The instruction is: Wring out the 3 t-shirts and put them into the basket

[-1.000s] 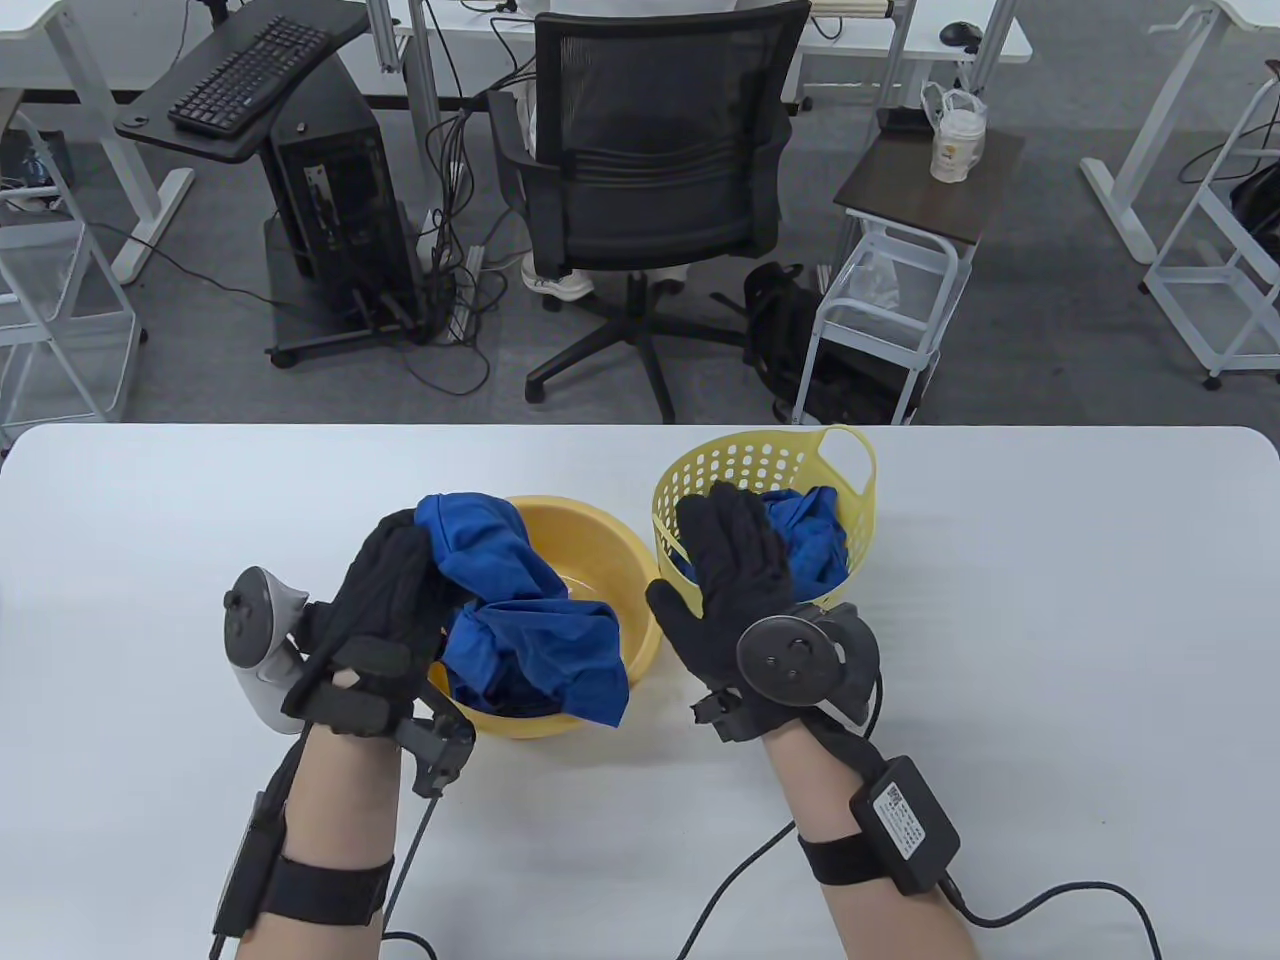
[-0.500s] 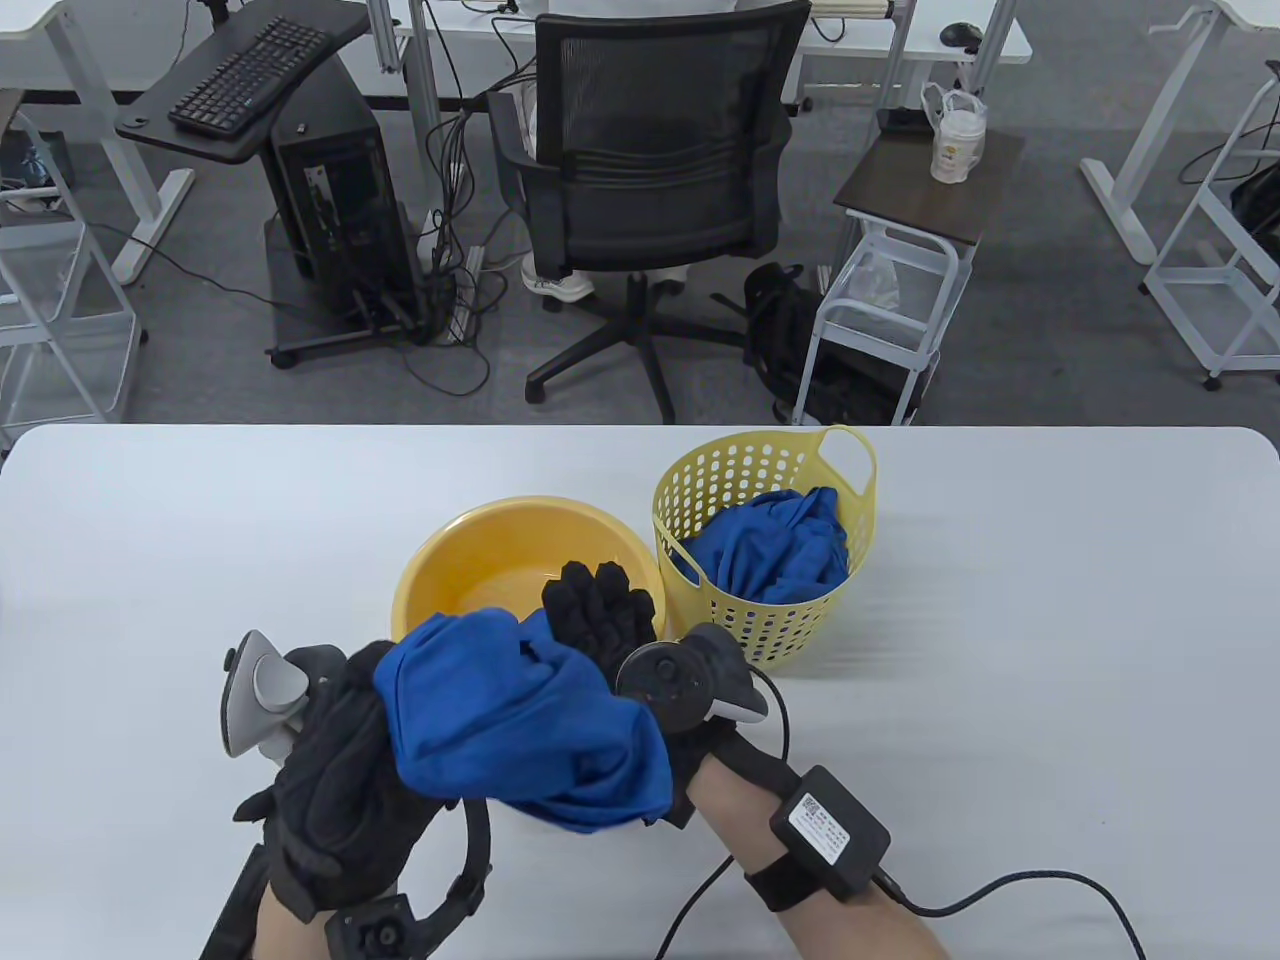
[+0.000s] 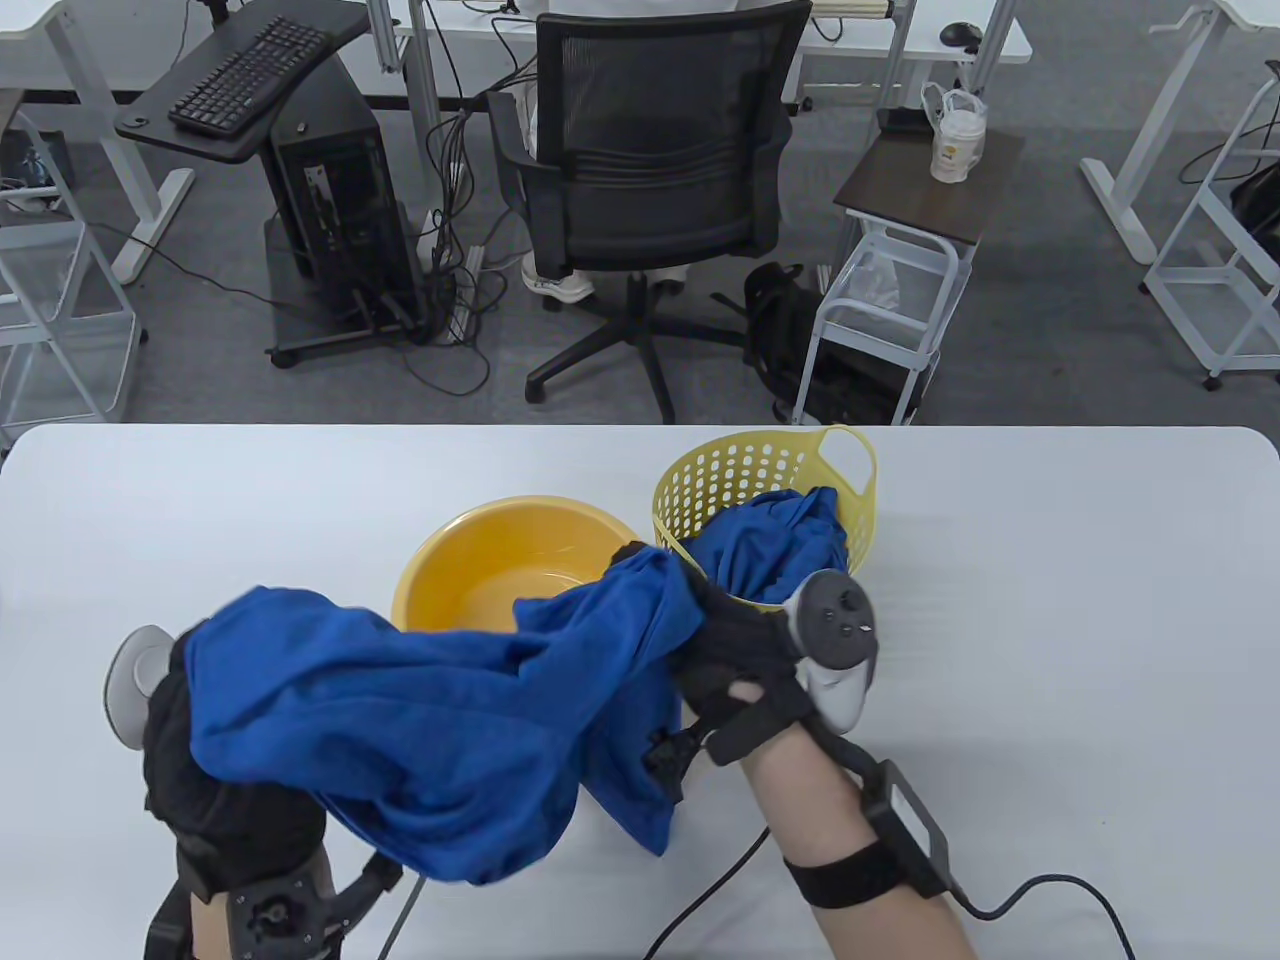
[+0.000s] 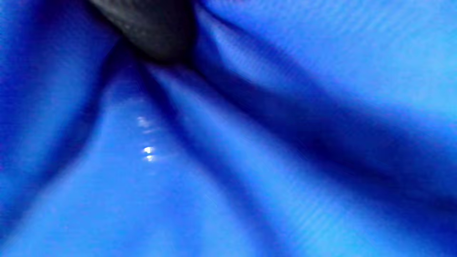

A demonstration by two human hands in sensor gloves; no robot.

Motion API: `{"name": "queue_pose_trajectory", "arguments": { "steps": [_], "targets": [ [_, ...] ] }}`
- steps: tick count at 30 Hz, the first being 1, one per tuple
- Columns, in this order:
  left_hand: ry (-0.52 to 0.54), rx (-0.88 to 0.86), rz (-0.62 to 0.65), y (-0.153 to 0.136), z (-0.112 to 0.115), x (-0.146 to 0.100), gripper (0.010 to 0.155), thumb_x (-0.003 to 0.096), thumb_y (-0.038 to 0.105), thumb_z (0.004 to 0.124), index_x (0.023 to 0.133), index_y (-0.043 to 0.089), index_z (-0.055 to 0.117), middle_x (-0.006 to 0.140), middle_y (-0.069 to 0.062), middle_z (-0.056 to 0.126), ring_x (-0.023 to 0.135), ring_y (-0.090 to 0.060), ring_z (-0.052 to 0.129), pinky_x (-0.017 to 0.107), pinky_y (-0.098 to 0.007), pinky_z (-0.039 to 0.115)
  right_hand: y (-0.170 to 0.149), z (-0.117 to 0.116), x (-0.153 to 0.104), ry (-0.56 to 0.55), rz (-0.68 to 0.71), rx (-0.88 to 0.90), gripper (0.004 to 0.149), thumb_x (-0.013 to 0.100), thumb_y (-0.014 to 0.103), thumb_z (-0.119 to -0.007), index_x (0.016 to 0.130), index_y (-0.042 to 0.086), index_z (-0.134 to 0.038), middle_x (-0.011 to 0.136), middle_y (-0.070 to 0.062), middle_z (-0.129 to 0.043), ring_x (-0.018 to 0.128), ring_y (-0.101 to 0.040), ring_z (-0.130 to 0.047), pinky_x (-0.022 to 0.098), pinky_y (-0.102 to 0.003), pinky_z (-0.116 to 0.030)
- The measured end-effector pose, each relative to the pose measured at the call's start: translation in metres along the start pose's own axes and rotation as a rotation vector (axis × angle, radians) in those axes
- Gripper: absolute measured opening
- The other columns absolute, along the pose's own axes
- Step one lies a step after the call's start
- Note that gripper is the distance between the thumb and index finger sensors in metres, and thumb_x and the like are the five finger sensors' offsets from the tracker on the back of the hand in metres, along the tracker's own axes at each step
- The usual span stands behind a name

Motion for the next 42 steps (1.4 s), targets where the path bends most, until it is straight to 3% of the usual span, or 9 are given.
{"name": "queue_pose_trajectory", "arguments": {
  "steps": [6,10,16,20,26,31,36,39,42],
  "targets": [
    [0.412,0.863,-0.369,-0.024,-0.092,-0.030,0.046,0.0710,0.050,0.057,0.109,0.025,0.049,0.123,-0.008,0.054,0.106,-0.029,0.072,0.081,-0.056,0.059,0.020,0.045,-0.012,-0.111,-0.031,0.197,0.051,0.064,0.031,-0.070,0.104,-0.001,-0.065,0.104,-0.048,-0.055,0.080,-0.083,-0.053,0.040,-0.088,-0.056],
    [0.297,1.268,-0.508,-0.053,-0.080,-0.023,0.082,0.0660,0.065,0.068,0.122,0.021,0.028,0.128,-0.023,0.037,0.113,-0.051,0.046,0.079,-0.066,0.049,0.016,0.039,-0.011,-0.079,-0.051,0.254,0.051,0.065,0.031,-0.067,0.105,0.000,-0.061,0.104,-0.050,-0.048,0.079,-0.083,-0.051,0.038,-0.087,-0.059],
    [-0.271,1.289,-0.839,-0.154,-0.007,-0.015,0.117,0.0531,0.071,0.085,0.119,0.013,0.007,0.129,-0.030,0.017,0.111,-0.061,0.024,0.081,-0.069,0.038,0.013,0.011,-0.013,-0.004,-0.044,0.380,0.053,0.065,0.032,-0.064,0.106,0.001,-0.056,0.104,-0.051,-0.040,0.080,-0.082,-0.046,0.039,-0.086,-0.057],
    [-0.423,1.386,-0.927,-0.205,0.013,-0.031,0.135,0.0447,0.074,0.090,0.110,0.009,-0.009,0.125,-0.034,0.006,0.106,-0.068,0.023,0.077,-0.073,0.041,0.021,-0.007,-0.024,0.056,-0.028,0.473,0.053,0.065,0.033,-0.062,0.106,0.001,-0.053,0.104,-0.050,-0.039,0.081,-0.082,-0.045,0.040,-0.086,-0.057],
    [-0.204,1.211,-0.834,-0.222,-0.003,-0.041,0.123,0.0477,0.064,0.095,0.114,0.023,0.000,0.127,-0.025,0.038,0.103,-0.059,0.062,0.072,-0.067,0.066,0.033,-0.023,-0.039,0.082,0.043,0.430,0.053,0.064,0.033,-0.061,0.105,0.000,-0.052,0.104,-0.048,-0.042,0.083,-0.077,-0.045,0.043,-0.082,-0.053],
    [0.012,1.048,-0.775,-0.213,-0.024,-0.043,0.059,0.0609,0.045,0.086,0.111,0.036,0.056,0.109,-0.011,0.083,0.084,-0.042,0.095,0.056,-0.051,0.088,0.037,-0.030,-0.042,0.078,0.108,0.392,0.053,0.064,0.034,-0.062,0.104,0.001,-0.053,0.104,-0.046,-0.042,0.084,-0.075,-0.046,0.050,-0.078,-0.055],
    [0.206,1.054,-0.662,-0.174,-0.048,-0.035,0.056,0.0630,0.042,0.083,0.110,0.034,0.055,0.105,-0.012,0.084,0.074,-0.036,0.101,0.049,-0.041,0.094,0.041,-0.029,-0.041,0.013,0.204,0.267,0.051,0.063,0.033,-0.065,0.100,-0.001,-0.064,0.104,-0.043,-0.050,0.087,-0.071,-0.052,0.058,-0.073,-0.056],
    [0.296,0.903,-0.550,-0.147,-0.053,-0.029,0.057,0.0635,0.043,0.082,0.111,0.033,0.052,0.107,-0.012,0.080,0.077,-0.035,0.099,0.052,-0.041,0.093,0.032,-0.027,-0.034,-0.031,0.212,0.232,0.050,0.062,0.031,-0.065,0.098,-0.004,-0.067,0.105,-0.042,-0.047,0.089,-0.072,-0.040,0.049,-0.082,-0.028],
    [0.273,0.781,-0.416,-0.126,-0.040,-0.019,0.058,0.0644,0.040,0.079,0.112,0.032,0.046,0.112,-0.012,0.073,0.084,-0.034,0.095,0.059,-0.040,0.092,0.013,-0.027,-0.024,-0.023,0.116,0.248,0.050,0.063,0.031,-0.064,0.097,-0.005,-0.067,0.106,-0.044,-0.042,0.089,-0.074,-0.032,0.041,-0.087,-0.025]
  ]
}}
Point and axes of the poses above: the tracker on the back of each hand, its own y axis roughly to the thumb side, its own x axis roughly from the wrist to the fingertips, z = x × y, the point moved 3 cm from there along x, roughly from the wrist to the fingertips
